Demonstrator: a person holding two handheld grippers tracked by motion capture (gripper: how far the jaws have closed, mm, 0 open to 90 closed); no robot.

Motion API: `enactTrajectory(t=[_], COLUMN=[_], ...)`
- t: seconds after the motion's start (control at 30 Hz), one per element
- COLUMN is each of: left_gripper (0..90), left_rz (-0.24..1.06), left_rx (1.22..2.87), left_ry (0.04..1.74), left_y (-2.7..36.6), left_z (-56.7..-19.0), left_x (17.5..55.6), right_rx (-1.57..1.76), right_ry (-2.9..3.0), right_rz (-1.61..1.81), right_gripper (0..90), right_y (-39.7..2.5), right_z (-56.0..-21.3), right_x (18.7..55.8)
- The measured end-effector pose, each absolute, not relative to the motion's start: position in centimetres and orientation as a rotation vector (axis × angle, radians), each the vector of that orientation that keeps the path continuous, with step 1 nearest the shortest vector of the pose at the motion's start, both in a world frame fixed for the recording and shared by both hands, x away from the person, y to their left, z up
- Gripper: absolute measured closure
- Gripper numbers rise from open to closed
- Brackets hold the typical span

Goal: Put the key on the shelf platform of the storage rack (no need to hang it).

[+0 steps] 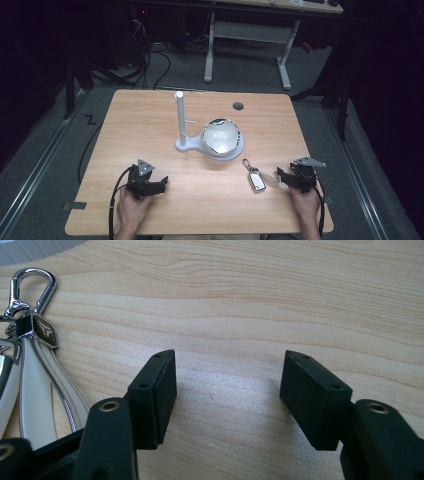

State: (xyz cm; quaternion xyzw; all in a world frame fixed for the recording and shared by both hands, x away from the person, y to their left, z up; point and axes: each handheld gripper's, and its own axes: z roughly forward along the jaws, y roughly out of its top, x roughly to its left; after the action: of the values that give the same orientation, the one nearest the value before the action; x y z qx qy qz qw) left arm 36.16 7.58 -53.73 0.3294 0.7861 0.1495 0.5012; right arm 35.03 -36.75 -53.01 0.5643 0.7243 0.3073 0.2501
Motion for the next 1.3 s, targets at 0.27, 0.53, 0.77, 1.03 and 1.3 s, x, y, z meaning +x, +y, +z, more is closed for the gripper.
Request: enactTrajectory(t=[0.27, 0.53, 0.77, 1.03, 1.3], left_gripper=[17.0, 16.6, 16.4, 16.4, 16.4], left_rz=[0.359, 0.364, 0.361, 0.361, 0.362], left_rx=[0.803, 0.804, 0.792, 0.787, 0.797], left_ry=[1.898, 1.898, 1.907, 1.910, 1.902], left_y=[7.56, 7.58, 7.62, 7.62, 7.66], left_z=[-53.75, -53.77, -53.73, -53.71, -53.74], left_x=[36.19, 36.22, 36.08, 36.09, 36.09], right_rx=[1.537, 1.540, 1.541, 1.542, 1.593], right_ry=[1.969, 1.964, 1.965, 1.963, 1.948], right_rz=[0.835, 0.834, 0.834, 0.832, 0.837], right_gripper=[39.5, 39.4, 39.8, 39.7, 43.8], right_y=[-36.73, -36.69, -36.68, -36.72, -37.02], right_z=[-53.02, -53.03, -53.02, -53.01, -52.61], right_x=[34.96, 34.94, 34.95, 34.85, 34.53])
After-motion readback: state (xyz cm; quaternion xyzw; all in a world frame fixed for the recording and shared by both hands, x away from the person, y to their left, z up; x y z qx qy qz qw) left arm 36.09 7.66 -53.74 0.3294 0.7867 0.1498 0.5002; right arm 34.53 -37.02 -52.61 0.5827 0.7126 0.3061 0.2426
